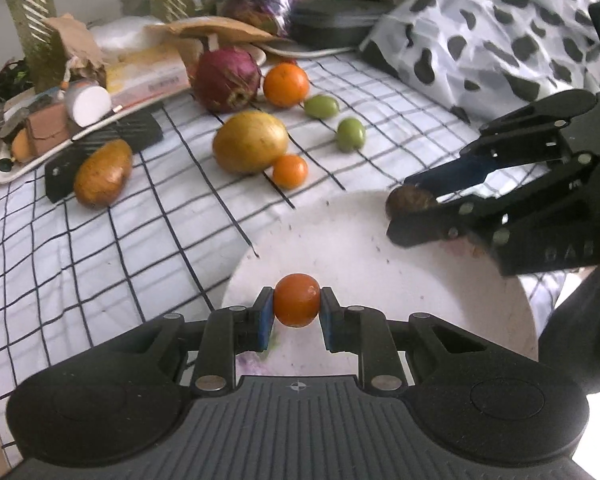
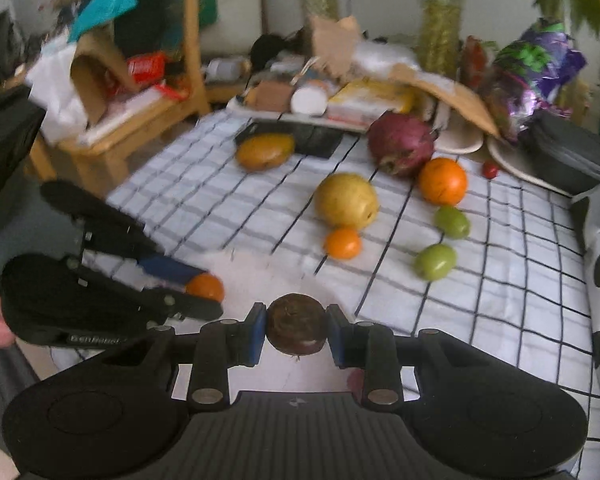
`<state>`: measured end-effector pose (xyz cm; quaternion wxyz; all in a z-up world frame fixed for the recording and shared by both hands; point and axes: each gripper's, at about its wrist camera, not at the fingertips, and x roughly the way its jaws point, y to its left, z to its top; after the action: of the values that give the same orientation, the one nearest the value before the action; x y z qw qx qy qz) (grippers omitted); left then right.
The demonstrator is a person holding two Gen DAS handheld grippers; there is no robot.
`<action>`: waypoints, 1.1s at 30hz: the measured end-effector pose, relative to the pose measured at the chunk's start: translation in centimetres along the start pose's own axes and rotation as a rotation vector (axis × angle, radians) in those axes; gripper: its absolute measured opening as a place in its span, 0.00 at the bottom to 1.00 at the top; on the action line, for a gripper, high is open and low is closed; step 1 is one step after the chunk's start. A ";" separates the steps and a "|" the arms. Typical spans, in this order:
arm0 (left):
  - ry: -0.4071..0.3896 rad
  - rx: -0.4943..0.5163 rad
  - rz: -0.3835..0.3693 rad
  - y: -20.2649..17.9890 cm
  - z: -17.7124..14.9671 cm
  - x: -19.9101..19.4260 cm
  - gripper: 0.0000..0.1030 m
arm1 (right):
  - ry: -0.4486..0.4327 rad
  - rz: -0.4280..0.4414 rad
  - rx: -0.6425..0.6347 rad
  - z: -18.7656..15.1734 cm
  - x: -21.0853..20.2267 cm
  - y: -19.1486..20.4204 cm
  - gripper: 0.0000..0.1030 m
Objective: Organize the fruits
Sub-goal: 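Place the tomato on the plate with the left tool while the right tool places the passion fruit, then lift both open tools away from the plate toward the remaining fruits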
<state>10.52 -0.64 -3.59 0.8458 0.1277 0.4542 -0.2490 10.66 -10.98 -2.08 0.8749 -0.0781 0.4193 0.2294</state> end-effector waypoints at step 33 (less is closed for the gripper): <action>-0.124 -0.023 0.110 -2.0 -3.3 -6.1 0.72 | 0.007 -0.227 -0.047 -4.6 -3.4 3.0 1.00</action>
<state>4.31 1.00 -0.29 0.8860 0.1273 0.3962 -0.2044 4.22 -10.98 -2.18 0.8916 -0.1465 0.4055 0.1381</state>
